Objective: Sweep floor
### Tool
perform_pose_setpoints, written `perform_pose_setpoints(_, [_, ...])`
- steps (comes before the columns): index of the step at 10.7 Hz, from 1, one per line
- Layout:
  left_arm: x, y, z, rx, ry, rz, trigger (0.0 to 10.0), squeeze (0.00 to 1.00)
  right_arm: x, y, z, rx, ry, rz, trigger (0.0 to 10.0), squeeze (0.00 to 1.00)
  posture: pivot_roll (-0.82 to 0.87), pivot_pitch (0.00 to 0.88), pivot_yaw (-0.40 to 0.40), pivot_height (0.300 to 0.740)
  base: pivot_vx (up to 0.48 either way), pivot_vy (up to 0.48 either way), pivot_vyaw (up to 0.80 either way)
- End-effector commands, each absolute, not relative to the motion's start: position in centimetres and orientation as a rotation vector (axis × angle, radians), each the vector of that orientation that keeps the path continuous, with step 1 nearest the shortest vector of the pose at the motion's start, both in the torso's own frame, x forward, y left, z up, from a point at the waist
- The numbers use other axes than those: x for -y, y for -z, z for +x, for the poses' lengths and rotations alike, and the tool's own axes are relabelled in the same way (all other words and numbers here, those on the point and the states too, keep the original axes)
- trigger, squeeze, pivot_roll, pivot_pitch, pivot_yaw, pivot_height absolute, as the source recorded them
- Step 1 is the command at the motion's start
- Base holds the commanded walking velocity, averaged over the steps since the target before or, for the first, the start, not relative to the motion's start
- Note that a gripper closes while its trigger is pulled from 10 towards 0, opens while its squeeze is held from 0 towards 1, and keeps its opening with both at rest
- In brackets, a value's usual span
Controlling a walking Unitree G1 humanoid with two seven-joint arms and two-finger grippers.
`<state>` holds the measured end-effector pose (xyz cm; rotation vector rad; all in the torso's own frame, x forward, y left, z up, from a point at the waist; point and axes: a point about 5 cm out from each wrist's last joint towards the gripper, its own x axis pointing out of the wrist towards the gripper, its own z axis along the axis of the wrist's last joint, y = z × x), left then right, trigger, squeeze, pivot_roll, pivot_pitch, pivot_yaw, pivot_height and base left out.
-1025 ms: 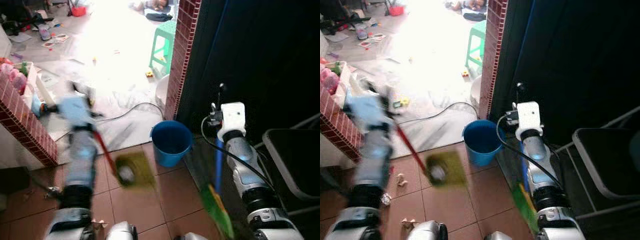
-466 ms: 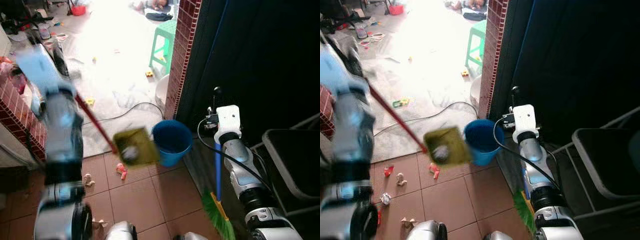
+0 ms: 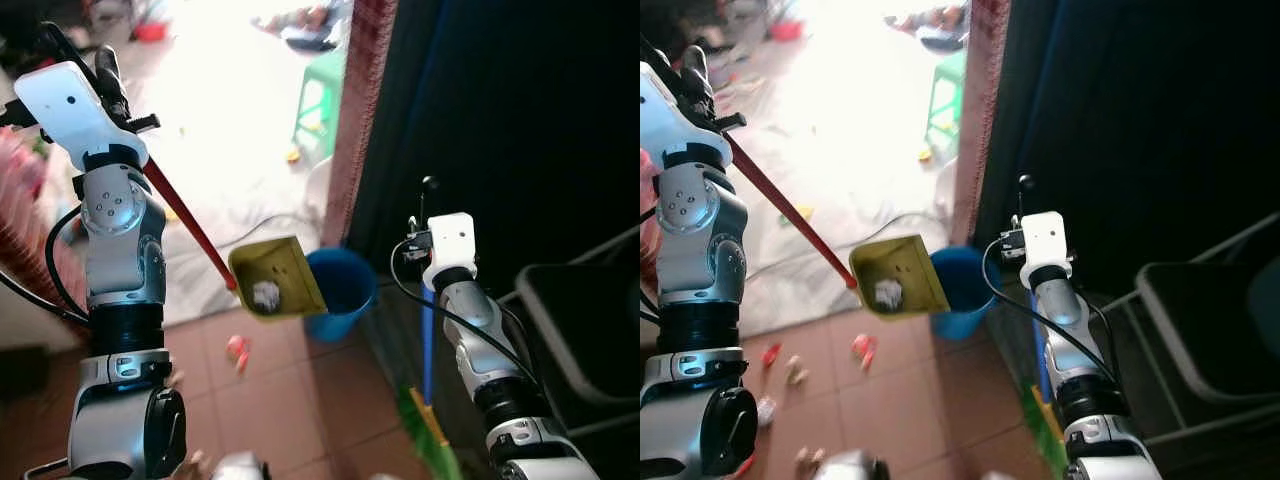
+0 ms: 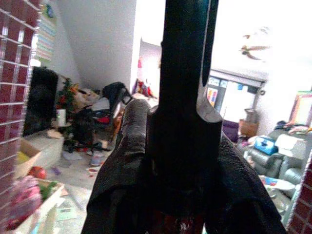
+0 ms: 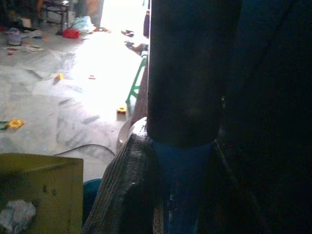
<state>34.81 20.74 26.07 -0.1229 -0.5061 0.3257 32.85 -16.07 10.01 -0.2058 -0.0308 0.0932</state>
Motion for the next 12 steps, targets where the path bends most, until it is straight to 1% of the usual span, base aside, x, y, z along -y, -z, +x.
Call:
perform_pose_setpoints(1, [-20.2, -28.8, 34.5, 0.614, -0.295, -0.15, 10.0, 0.0, 16.2, -10.6, 33.1, 0.06, -0.094, -0.22, 10.0, 0.0, 0.01, 0.0, -0.038, 0.74, 0.48, 0.0, 0.0])
perform_pose_setpoints(6, [-19.4, -28.8, 34.7, 0.622, -0.281, -0.155, 10.0, 0.0, 15.8, -10.6, 33.2, 0.063, -0.114, -0.215, 10.0, 0.0, 0.0, 0.0, -0.043, 0.74, 0.46, 0.0, 0.0])
perform_pose_setpoints(9, [-19.1, -29.0, 34.7, 0.63, -0.282, -0.141, 10.0, 0.0, 16.0, -10.6, 33.2, 0.059, -0.109, -0.218, 10.0, 0.0, 0.0, 0.0, -0.043, 0.74, 0.0, 0.0, 0.0])
perform_pose_setpoints(12, [-19.0, -29.5, 34.5, 0.66, -0.281, -0.073, 10.0, 0.0, 16.2, -10.3, 33.1, 0.048, -0.106, -0.218, 10.0, 0.0, 0.0, 0.0, -0.043, 0.74, 0.0, 0.0, 0.0])
